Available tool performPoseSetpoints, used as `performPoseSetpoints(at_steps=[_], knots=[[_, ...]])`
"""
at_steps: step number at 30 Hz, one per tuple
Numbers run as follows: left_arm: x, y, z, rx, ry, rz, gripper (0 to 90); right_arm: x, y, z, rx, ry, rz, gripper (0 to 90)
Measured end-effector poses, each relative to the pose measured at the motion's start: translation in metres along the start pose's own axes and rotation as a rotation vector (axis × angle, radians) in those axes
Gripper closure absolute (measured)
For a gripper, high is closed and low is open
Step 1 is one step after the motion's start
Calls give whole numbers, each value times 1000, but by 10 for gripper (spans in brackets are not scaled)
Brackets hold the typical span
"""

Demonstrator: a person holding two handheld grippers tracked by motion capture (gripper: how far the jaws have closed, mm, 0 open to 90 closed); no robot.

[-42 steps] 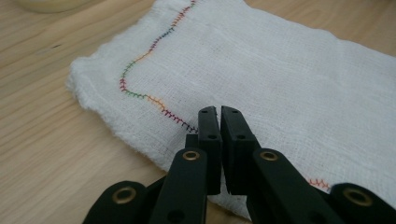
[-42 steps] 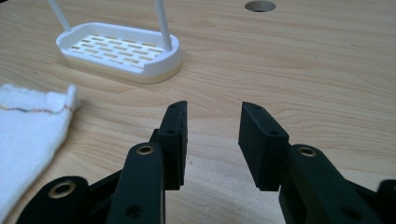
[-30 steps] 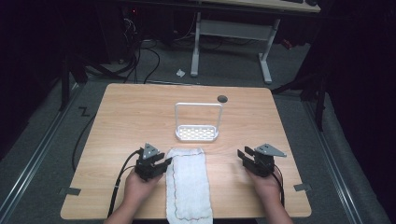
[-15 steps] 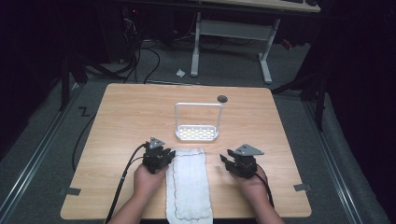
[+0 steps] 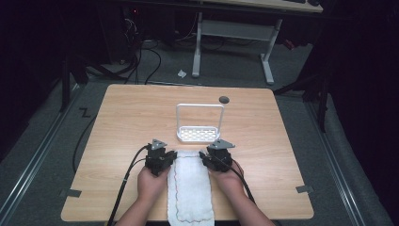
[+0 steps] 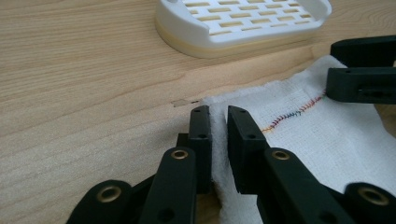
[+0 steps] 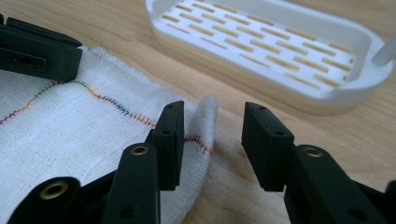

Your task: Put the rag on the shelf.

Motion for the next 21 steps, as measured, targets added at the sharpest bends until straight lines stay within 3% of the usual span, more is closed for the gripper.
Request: performPoseSetpoints(at_steps=[3, 7, 15, 18, 21], knots=[[0, 0, 0, 0, 2, 2, 799, -1, 0, 0, 7, -17, -14, 616], [0, 0, 0, 0, 6, 5, 796, -4, 1, -1, 28, -68, -76, 678], [0, 0, 1, -3, 3, 10, 787, 1, 3, 0, 35, -79, -42, 749], [1, 0, 1, -4, 11, 21, 786, -1, 3, -1, 38, -124, -78, 822], [1, 1, 1, 0, 21, 21, 799, -1, 3, -1, 42, -135, -86, 848]])
Point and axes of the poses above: each handheld gripper's, and its own axes: z roughly backward along the jaws, y roughly out of its underside, x roughly to its left, the point moved 5 cm from there along -z, roughly forward along the jaws, and after that the axes turned 4 degrees about -x, right-handed, at the moved point
